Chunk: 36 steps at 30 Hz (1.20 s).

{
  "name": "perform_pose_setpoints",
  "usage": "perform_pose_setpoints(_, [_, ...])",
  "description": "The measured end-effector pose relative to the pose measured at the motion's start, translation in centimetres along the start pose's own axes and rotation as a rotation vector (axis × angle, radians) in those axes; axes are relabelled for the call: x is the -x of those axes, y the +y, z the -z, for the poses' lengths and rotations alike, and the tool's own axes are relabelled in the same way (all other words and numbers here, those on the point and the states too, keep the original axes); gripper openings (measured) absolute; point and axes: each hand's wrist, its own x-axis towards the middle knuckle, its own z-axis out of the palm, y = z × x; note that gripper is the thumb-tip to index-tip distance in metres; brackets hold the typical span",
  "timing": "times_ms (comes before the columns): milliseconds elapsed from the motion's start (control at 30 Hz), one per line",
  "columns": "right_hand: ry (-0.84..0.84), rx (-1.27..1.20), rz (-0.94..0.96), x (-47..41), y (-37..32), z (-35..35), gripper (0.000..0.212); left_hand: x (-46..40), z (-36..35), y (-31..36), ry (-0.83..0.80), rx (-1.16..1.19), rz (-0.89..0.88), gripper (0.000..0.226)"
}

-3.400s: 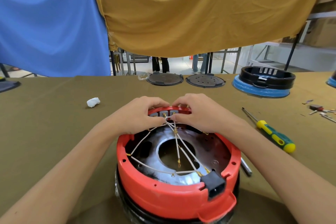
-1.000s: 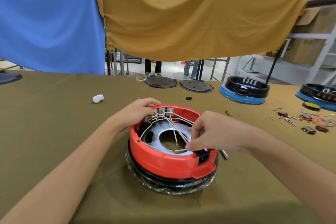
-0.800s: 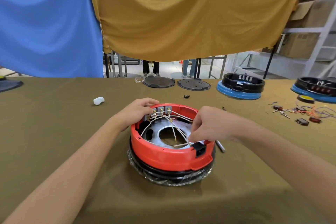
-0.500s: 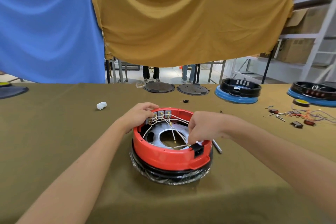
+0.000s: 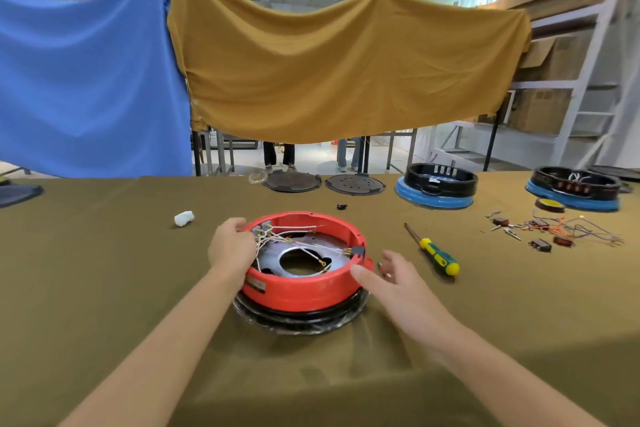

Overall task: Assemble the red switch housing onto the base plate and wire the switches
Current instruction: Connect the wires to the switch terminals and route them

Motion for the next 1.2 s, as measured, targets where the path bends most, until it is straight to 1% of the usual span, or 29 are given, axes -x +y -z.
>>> perform_pose_setpoints(33, [-0.031,-0.079,-0.003,-0.3,0.3,-0.5,0.056,0.7,0.0,-0.1,0.021,-0.037,0.016,0.049])
perform_pose_setpoints(67, [-0.029,-0.137,0.012,-0.9,0.4,-0.9,0.046,1.5,0.1,-0.1,0.005,-0.072,0.030,0.052])
perform_pose_setpoints(100, [0.004,-0.182,0.034,-1.7,0.4,-1.1,0.039,2.3,0.3,-0.1,-0.037,-0.078,0.050,0.053])
perform_pose_setpoints(133, [0.043,-0.220,0.054,-2.5,0.5,-1.1,0.037,3.1,0.6,-0.1,-0.099,-0.054,0.077,0.050])
perform_pose_setpoints(167, [0.076,-0.251,0.057,-3.5,0.6,-0.9,0.043,3.8,1.0,-0.1,-0.163,-0.013,0.097,0.040])
perform_pose_setpoints(200, [0.103,-0.274,0.051,-4.5,0.7,-0.5,0.056,4.6,1.6,-0.1,-0.221,0.013,0.112,0.027])
perform_pose_setpoints(233, [0.138,-0.277,0.026,-5.5,0.7,0.0,0.067,5.1,2.3,-0.2,-0.255,0.002,0.104,0.018])
perform_pose_setpoints(267, [0.184,-0.272,-0.003,-6.3,0.8,0.6,0.069,5.4,2.9,-0.3,-0.274,-0.026,0.076,0.017])
perform_pose_setpoints(300, [0.240,-0.279,-0.028,-7.0,0.9,1.0,0.065,5.3,3.3,-0.7,-0.282,-0.046,0.047,0.020])
perform_pose_setpoints(367, [0.340,-0.307,-0.090,-7.0,1.4,1.1,0.053,4.8,3.9,-1.3,-0.284,-0.061,-0.001,0.040])
perform_pose_setpoints(400, [0.360,-0.289,-0.103,-6.6,1.8,0.7,0.050,4.5,4.1,-1.3,-0.297,-0.048,-0.012,0.050])
perform_pose_setpoints(433, [0.355,-0.255,-0.094,-5.8,2.2,0.1,0.050,4.1,3.9,-1.3,-0.314,-0.014,-0.010,0.056])
perform_pose_setpoints(500, [0.305,-0.210,-0.055,-4.2,2.5,-1.1,0.046,3.0,3.0,-1.3,-0.369,0.061,0.007,0.061])
perform_pose_setpoints(567, [0.273,-0.223,0.004,-3.9,2.3,-2.1,0.036,2.3,1.7,-1.1,-0.411,0.172,0.035,0.055])
perform_pose_setpoints(633, [0.254,-0.224,0.025,-4.9,2.0,-2.5,0.030,2.1,0.5,-1.0,-0.378,0.222,0.016,0.037])
perform_pose_setpoints(733, [0.219,-0.299,-0.008,-7.4,1.1,-1.3,0.027,2.9,-0.8,-1.5,-0.215,0.244,0.017,0.015])
perform_pose_setpoints(767, [0.199,-0.340,-0.017,-8.3,1.0,-0.5,0.028,3.5,-1.0,-1.9,-0.191,0.260,0.014,0.011])
perform_pose_setpoints(833, [0.159,-0.405,-0.053,-9.4,0.9,0.6,0.030,4.9,-1.4,-2.9,-0.205,0.260,-0.041,0.014])
perform_pose_setpoints(867, [0.157,-0.431,-0.065,-9.7,0.9,0.7,0.029,5.6,-1.6,-3.1,-0.220,0.249,-0.075,0.020])
perform_pose_setpoints(933, [0.198,-0.475,-0.057,-9.9,1.0,0.1,0.028,6.0,-1.9,-3.2,-0.238,0.218,-0.112,0.040])
perform_pose_setpoints(967, [0.229,-0.489,-0.052,-9.7,1.0,-0.4,0.028,5.5,-2.0,-3.1,-0.240,0.210,-0.120,0.044])
perform_pose_setpoints(1033, [0.311,-0.434,-0.052,-8.7,1.5,-1.7,0.029,3.6,-1.7,-2.7,-0.257,0.213,-0.126,0.037])
perform_pose_setpoints(1100, [0.350,-0.302,-0.008,-6.9,2.0,-3.0,0.020,0.6,-0.8,-2.3,-0.253,0.237,-0.107,0.039])
perform_pose_setpoints(1133, [0.333,-0.252,0.026,-5.8,2.1,-3.5,0.013,-0.8,-0.1,-2.2,-0.219,0.240,-0.085,0.038])
perform_pose_setpoints(1200, [0.260,-0.196,0.079,-4.3,1.7,-3.9,0.012,-2.6,0.9,-1.7,-0.144,0.253,-0.038,0.038])
